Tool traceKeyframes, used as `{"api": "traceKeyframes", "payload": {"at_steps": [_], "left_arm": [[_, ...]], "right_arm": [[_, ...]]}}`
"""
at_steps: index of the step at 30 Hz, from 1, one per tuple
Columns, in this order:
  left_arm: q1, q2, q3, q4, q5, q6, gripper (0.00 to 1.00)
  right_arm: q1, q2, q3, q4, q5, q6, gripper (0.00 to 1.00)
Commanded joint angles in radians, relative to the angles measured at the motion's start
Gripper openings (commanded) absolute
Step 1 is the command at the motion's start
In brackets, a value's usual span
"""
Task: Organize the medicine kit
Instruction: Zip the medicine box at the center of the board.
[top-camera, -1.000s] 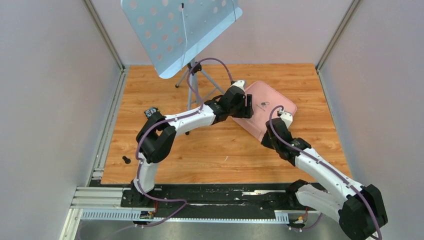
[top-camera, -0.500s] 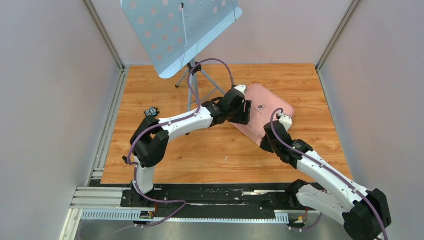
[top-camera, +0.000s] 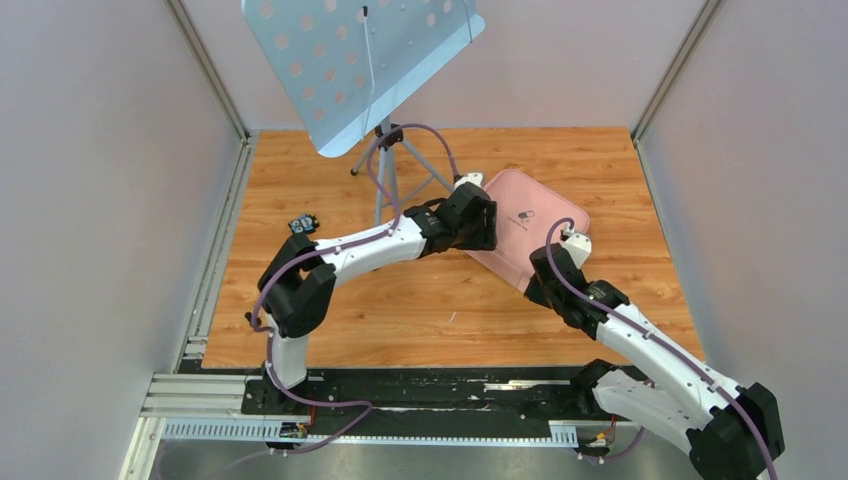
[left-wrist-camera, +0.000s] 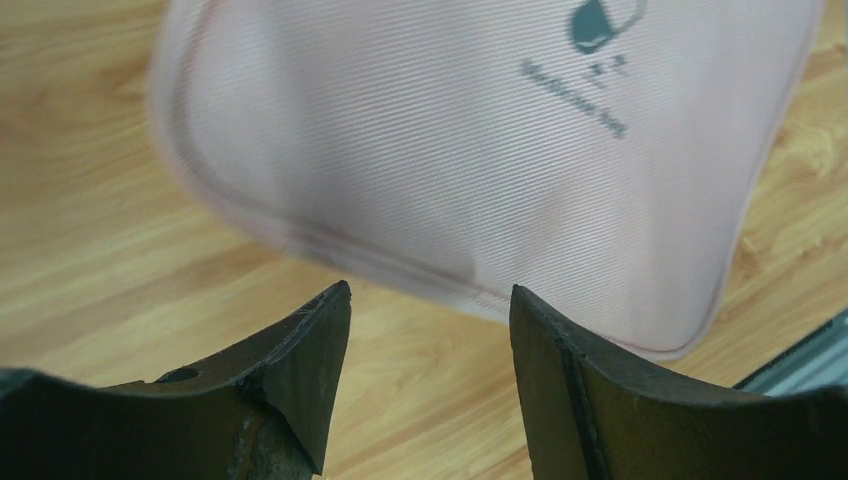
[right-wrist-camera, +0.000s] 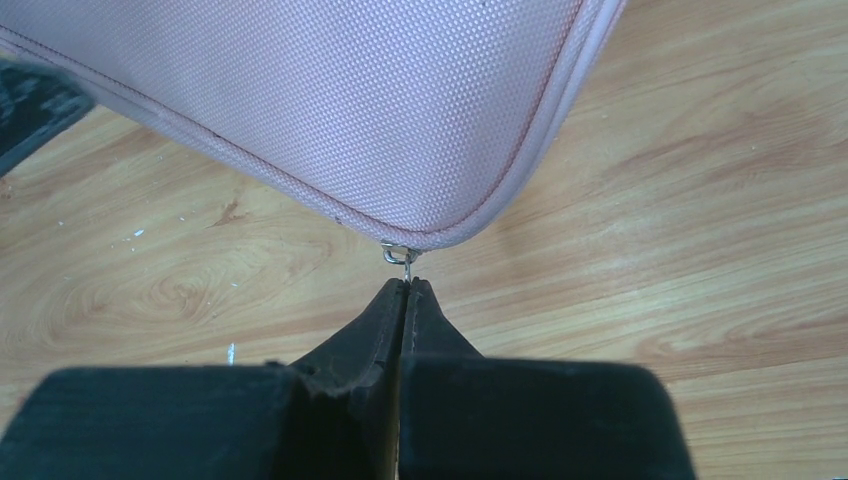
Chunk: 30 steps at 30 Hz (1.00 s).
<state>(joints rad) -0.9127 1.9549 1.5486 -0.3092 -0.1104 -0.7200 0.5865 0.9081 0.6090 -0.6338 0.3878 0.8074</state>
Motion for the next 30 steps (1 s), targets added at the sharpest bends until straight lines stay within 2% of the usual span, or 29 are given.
{"api": "traceKeyframes", "payload": {"at_steps": [1,4,11,18,24,27,29,30], "left_arm": [[0.013,-0.153,-0.082,-0.126,-0.243,-0.204,0.68],[0.027,-0.183,-0.117,-0.143,-0.269,-0.312,0.69],[0.043,-0.117,-0.094,-0.094,-0.22,-0.411,0.75],[0.041,-0.093,-0.221,0.184,-0.118,-0.547,0.76],[0.027,-0.032,-0.225,0.244,-0.114,-0.616,0.76],[0.019,-0.001,-0.239,0.29,-0.112,-0.652,0.7],[0.016,0.011,-0.247,0.302,-0.122,-0.672,0.59],[0.016,0.016,-0.254,0.302,-0.123,-0.678,0.51]], "right_arm": [[-0.003,-0.014,0.024,-0.038,0.015,0.016,0.0],[-0.002,-0.015,0.027,-0.029,0.009,0.008,0.0],[-0.002,-0.02,0.02,-0.023,-0.011,0.006,0.0],[-0.002,-0.012,0.011,-0.009,-0.029,0.004,0.0],[-0.002,-0.004,0.004,0.008,-0.045,0.004,0.0],[-0.002,0.0,0.008,0.011,-0.051,0.002,0.0],[-0.003,-0.001,0.011,0.011,-0.054,0.0,0.0],[-0.002,0.0,0.011,0.011,-0.054,-0.001,0.0]]}}
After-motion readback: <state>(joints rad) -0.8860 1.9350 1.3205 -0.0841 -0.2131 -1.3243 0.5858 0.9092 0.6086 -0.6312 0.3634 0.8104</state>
